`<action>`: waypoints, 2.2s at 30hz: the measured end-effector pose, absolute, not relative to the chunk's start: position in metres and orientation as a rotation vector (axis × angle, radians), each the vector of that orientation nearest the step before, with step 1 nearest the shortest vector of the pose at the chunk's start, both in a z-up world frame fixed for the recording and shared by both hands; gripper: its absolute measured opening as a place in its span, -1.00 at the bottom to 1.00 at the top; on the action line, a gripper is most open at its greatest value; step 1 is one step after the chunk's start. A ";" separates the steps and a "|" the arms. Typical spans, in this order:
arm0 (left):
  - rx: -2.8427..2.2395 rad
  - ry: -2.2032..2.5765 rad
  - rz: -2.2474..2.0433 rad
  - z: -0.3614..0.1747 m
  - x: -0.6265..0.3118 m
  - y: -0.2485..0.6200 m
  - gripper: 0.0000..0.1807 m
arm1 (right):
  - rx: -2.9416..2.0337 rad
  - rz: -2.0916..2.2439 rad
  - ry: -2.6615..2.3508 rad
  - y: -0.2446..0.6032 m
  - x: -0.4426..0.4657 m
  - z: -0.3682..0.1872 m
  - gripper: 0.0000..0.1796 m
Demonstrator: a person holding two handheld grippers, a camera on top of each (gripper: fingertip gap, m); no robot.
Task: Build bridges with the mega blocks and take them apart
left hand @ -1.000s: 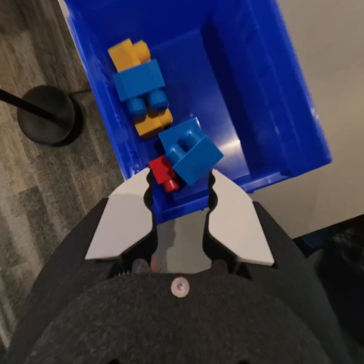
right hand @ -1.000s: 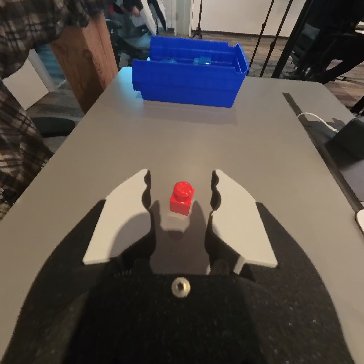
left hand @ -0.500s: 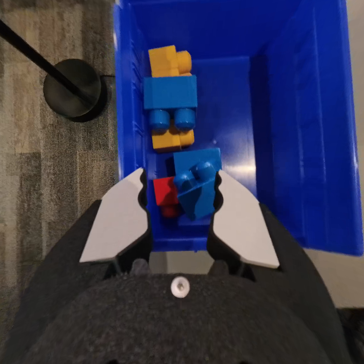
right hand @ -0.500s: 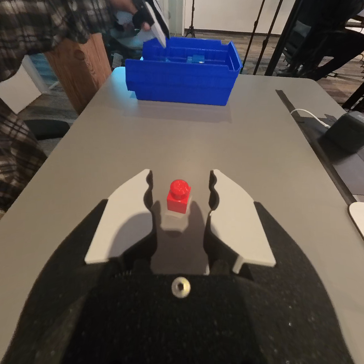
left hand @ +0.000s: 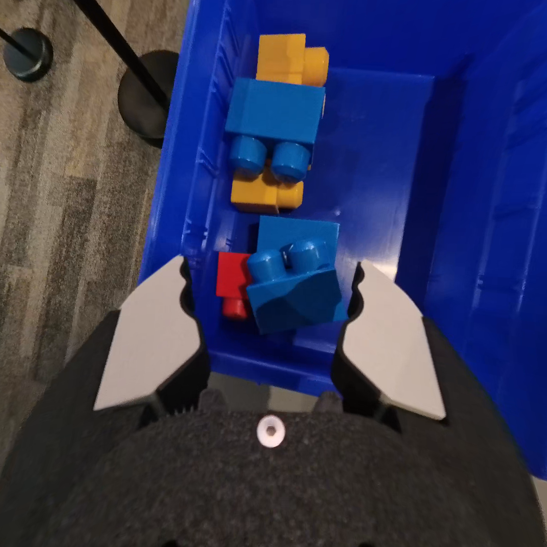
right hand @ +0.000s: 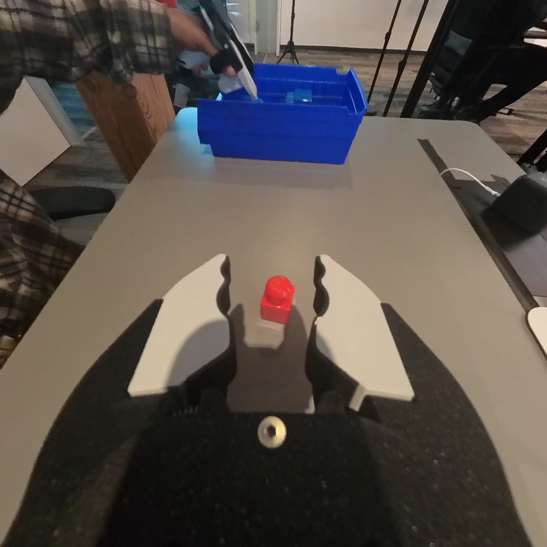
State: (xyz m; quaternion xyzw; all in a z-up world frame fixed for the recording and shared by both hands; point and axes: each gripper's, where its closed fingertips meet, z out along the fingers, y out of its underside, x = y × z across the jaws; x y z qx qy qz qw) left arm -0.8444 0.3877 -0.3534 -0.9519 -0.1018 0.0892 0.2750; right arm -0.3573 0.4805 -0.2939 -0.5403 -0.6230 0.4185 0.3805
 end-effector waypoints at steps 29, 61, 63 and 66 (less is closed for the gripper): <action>-2.750 -0.414 0.056 -0.379 -0.836 0.382 -0.19 | -1.383 1.119 -1.543 0.476 -0.353 -0.277 -0.46; -2.801 -0.187 0.313 -0.403 -0.830 0.366 -0.19 | -1.363 1.122 -1.559 0.471 -0.355 -0.275 -0.49; -2.809 -0.160 0.313 -0.402 -0.830 0.366 -0.24 | -1.360 1.122 -1.555 0.471 -0.355 -0.274 -0.49; -2.804 -0.112 0.299 -0.401 -0.828 0.367 -0.25 | -1.357 1.120 -1.550 0.471 -0.354 -0.272 -0.49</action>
